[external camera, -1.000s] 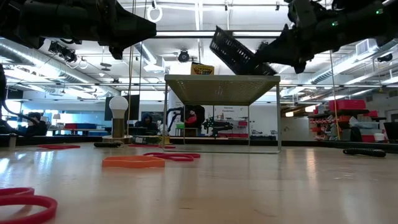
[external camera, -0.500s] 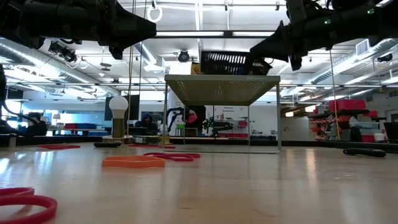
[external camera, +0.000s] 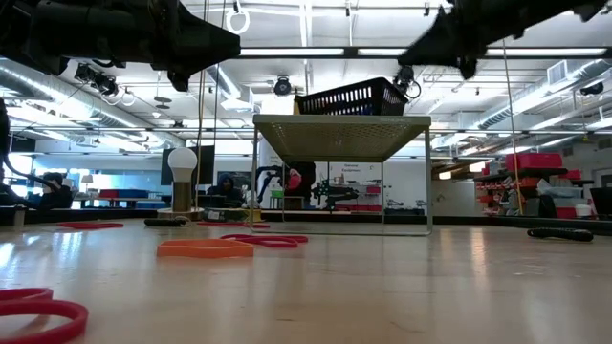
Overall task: Pick & Place Office Desk Supplies
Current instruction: Adjust the bottom black bin on the shelf
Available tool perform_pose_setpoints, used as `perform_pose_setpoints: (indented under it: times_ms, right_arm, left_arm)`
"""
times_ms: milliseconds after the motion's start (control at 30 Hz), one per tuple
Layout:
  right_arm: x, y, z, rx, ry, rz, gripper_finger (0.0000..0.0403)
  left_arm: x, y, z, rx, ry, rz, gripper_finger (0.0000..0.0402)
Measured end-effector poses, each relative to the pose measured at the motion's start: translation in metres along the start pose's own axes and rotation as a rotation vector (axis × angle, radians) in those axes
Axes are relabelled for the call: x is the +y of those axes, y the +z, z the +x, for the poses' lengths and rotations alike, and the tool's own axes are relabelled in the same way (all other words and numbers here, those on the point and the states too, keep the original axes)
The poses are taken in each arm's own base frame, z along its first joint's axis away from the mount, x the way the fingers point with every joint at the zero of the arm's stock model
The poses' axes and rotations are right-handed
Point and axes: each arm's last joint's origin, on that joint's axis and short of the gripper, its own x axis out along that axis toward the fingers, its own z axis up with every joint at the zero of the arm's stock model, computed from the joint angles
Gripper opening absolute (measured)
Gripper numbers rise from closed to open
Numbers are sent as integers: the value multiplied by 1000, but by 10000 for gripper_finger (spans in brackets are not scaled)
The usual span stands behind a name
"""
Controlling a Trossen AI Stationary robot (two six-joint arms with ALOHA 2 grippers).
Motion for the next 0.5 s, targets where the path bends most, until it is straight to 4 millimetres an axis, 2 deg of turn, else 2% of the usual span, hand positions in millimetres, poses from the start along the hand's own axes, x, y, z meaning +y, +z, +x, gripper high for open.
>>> perform_pose_setpoints:
  times_ms: [167,500]
  right_arm:
    - [-10,-13,-3,176,-120,39,5]
    - [-31,-23,28,252,-240,54,6]
  left_arm:
    - [0,0,0,-4,0,-2,97]
    - [0,0,0,-4,0,-5,97]
